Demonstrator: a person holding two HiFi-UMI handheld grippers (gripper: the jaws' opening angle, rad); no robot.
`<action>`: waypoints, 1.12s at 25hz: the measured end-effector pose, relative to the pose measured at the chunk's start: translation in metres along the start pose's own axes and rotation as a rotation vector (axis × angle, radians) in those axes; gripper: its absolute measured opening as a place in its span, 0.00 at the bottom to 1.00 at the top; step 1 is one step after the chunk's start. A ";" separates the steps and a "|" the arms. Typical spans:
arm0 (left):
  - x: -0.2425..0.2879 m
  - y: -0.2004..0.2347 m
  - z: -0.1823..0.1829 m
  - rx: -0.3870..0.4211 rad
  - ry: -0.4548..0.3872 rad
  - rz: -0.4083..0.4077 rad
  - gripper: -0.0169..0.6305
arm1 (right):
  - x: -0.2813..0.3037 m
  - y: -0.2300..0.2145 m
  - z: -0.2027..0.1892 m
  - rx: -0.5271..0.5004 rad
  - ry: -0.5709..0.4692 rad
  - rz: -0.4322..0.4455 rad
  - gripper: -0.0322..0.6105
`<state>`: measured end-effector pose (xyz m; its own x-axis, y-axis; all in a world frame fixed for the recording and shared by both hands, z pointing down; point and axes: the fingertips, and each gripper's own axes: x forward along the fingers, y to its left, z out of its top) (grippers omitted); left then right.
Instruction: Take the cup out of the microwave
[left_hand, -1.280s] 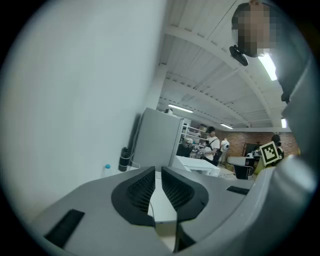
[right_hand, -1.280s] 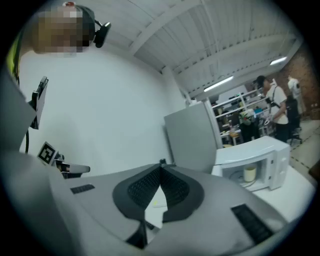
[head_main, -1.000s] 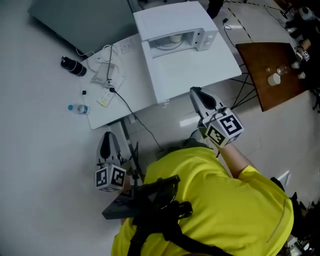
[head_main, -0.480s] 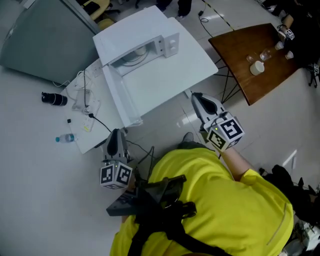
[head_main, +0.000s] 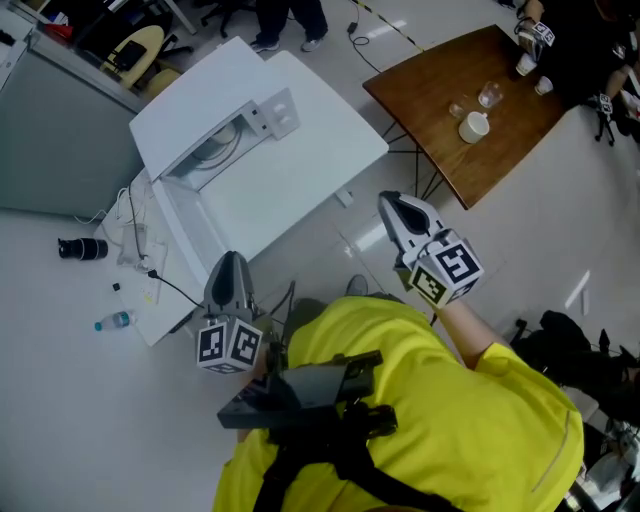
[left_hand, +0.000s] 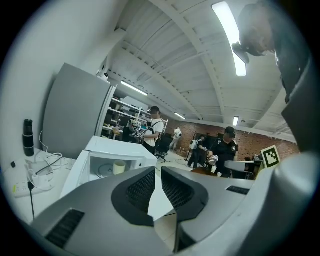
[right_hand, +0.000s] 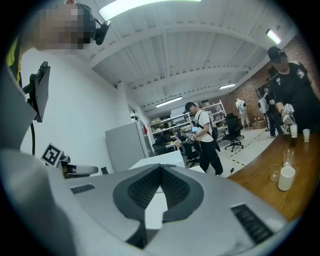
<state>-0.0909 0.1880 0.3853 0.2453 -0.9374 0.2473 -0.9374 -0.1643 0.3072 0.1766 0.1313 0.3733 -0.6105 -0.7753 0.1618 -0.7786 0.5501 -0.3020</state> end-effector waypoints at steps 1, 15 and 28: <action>0.000 0.002 0.001 -0.005 -0.008 0.008 0.08 | 0.003 0.001 -0.002 0.002 0.008 0.010 0.06; 0.050 0.068 0.017 -0.087 -0.049 0.041 0.08 | 0.151 0.026 0.007 -0.028 0.093 0.150 0.06; 0.076 0.136 0.032 -0.187 -0.023 0.257 0.08 | 0.293 0.048 0.028 -0.072 0.146 0.320 0.06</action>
<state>-0.2077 0.0847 0.4164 -0.0015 -0.9479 0.3186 -0.9055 0.1365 0.4018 -0.0355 -0.0786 0.3802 -0.8355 -0.5103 0.2036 -0.5493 0.7827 -0.2927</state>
